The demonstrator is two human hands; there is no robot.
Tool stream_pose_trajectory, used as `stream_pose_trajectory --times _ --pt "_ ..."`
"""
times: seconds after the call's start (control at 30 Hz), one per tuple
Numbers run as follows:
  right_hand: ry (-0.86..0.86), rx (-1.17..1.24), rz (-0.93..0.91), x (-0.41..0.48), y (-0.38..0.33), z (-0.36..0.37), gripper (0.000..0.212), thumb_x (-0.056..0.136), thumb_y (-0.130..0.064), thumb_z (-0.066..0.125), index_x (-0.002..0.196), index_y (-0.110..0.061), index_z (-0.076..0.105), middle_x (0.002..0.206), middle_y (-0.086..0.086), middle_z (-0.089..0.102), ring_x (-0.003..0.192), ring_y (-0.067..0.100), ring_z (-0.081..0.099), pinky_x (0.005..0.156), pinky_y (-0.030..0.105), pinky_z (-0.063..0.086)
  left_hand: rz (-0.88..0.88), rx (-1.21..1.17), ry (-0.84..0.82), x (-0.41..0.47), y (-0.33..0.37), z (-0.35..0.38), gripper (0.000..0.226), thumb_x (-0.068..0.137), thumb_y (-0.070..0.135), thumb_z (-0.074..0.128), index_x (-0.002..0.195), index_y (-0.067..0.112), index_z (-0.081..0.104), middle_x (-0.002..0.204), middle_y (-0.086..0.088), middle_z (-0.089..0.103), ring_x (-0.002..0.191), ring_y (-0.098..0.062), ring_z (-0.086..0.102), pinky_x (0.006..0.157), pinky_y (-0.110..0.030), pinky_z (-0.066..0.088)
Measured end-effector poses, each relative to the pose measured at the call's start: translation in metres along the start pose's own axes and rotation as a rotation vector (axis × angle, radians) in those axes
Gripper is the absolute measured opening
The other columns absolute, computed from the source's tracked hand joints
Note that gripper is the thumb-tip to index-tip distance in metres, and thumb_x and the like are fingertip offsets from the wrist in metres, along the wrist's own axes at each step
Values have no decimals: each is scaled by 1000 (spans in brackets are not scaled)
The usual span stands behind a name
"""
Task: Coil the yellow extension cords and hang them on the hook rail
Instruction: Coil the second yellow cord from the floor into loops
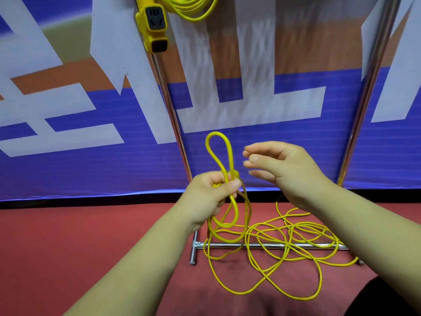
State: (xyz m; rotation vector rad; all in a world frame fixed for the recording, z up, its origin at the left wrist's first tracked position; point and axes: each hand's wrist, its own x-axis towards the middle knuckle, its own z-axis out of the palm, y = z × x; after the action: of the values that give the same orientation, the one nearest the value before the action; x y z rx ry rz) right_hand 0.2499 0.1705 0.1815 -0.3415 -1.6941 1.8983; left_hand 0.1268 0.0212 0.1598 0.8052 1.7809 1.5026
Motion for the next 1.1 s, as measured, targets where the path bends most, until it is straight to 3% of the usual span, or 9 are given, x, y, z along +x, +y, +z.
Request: stream_pose_trajectory --times 0.17,0.27,0.43,0.5,0.6,0.7,0.83,0.9,1.1 --pt "-228 -525 -54 0 23 -16 19 84 -6 75 94 -19 66 94 1 73 88 14 69 84 32 56 105 -298 16 -9 26 -21 21 87 24 73 100 9 66 67 2 53 41 -1 23 36 -14 18" --pt "-270 -636 -107 -1 32 -7 26 83 -15 77 94 -29 58 99 -5 67 95 11 66 86 38 54 149 -449 -17 -18 38 -26 13 85 25 65 90 16 73 67 2 50 39 0 20 33 -12 19" --pt "-105 -767 -229 4 33 5 35 83 -17 76 84 -33 46 102 -7 55 91 -1 54 71 12 39 167 -564 -87 -29 48 -31 18 87 24 59 78 21 74 66 3 50 49 -6 10 30 -10 25" --pt "-127 -781 -206 6 36 5 32 85 -17 74 83 -30 46 97 -9 61 84 -5 54 70 14 38 162 -576 -84 -32 50 -32 19 87 25 58 77 21 74 65 4 51 49 -6 9 30 -10 25" --pt "-155 -743 -108 7 44 7 27 88 -18 72 80 -25 47 77 1 66 68 15 59 68 40 48 159 -572 -48 -32 46 -37 14 87 25 63 83 19 75 67 3 52 47 -5 11 30 -11 25" --pt "-104 -559 8 9 41 5 25 87 -14 74 82 -16 50 72 14 71 70 35 67 72 47 53 115 -494 118 -25 38 -51 28 85 23 73 111 13 70 73 2 55 44 -2 21 33 -12 22" --pt "-10 -177 232 9 33 -2 20 87 -3 72 89 -11 54 72 10 67 66 22 64 67 37 57 -119 -218 516 -8 1 -81 47 94 30 69 135 13 52 93 -5 69 40 -7 31 38 -20 30" --pt "13 -108 298 8 31 -4 17 88 -7 71 91 -13 56 78 8 67 66 15 64 69 33 59 -168 -139 616 -3 -17 -92 57 99 27 63 149 11 42 102 -9 67 44 -10 33 42 -24 32" --pt "74 -12 382 8 30 -2 6 98 -14 58 95 -13 63 79 5 63 71 16 67 65 34 59 -27 -281 532 -3 -13 -93 31 107 17 44 134 18 59 72 0 43 44 -6 28 36 -19 24"
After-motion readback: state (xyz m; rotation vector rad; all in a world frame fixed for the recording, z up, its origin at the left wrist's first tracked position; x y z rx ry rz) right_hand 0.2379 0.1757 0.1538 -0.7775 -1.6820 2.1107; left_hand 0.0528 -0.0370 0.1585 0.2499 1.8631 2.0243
